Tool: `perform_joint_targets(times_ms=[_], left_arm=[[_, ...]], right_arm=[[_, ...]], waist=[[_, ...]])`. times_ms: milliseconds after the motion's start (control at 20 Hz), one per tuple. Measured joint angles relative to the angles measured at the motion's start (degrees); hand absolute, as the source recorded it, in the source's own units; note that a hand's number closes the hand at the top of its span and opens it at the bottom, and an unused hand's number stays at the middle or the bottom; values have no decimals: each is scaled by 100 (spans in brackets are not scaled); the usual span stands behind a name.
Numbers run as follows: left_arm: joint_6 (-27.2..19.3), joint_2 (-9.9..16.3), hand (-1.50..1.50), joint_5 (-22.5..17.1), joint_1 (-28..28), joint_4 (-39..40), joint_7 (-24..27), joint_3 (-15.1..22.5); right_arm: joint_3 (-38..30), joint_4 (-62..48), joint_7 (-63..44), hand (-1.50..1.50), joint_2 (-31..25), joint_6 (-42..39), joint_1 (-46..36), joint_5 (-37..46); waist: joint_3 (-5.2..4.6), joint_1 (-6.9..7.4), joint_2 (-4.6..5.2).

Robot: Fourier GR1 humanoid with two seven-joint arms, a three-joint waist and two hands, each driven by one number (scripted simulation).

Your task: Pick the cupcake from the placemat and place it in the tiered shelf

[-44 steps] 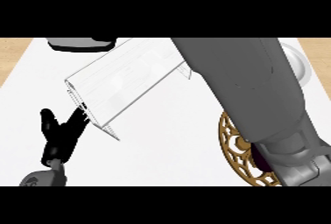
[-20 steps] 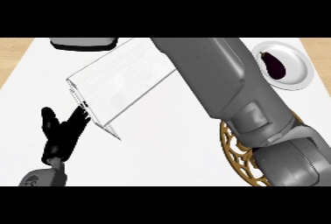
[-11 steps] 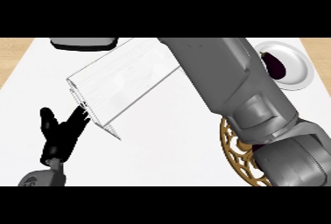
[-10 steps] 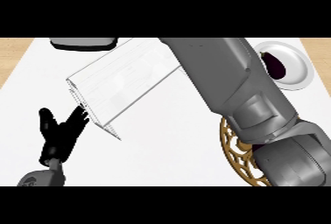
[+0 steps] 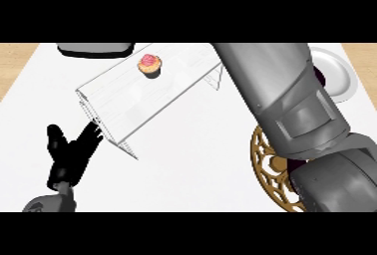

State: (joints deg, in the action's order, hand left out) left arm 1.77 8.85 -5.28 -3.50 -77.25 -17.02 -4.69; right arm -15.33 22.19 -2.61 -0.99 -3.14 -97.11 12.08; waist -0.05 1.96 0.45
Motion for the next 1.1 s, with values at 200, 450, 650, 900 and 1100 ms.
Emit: perform_joint_targets(times_ms=[200,450,650,900,1100], left_arm=[[3,-1,0,15,45,-20,82,-10],[41,40,0,-15,-16,-15,10,-39],[13,-14,0,29,-27,12,47,4],[86,25,0,-12,-47,39,70,-32],[2,-49,0,23,-138,33,-18,8]], right_arm=[[-382,-45,-79,-150,-132,335,-45,-296],[-559,-140,-213,-150,-545,864,-128,-301],[-806,-246,-281,-150,-1060,1066,-26,-413],[-1112,-458,-291,-150,-1754,856,155,-615],[-1231,-608,-152,-150,-2227,300,404,-726]], waist=[[0,5,9],[-3,0,20],[-3,2,35],[1,50,64],[4,66,76]])
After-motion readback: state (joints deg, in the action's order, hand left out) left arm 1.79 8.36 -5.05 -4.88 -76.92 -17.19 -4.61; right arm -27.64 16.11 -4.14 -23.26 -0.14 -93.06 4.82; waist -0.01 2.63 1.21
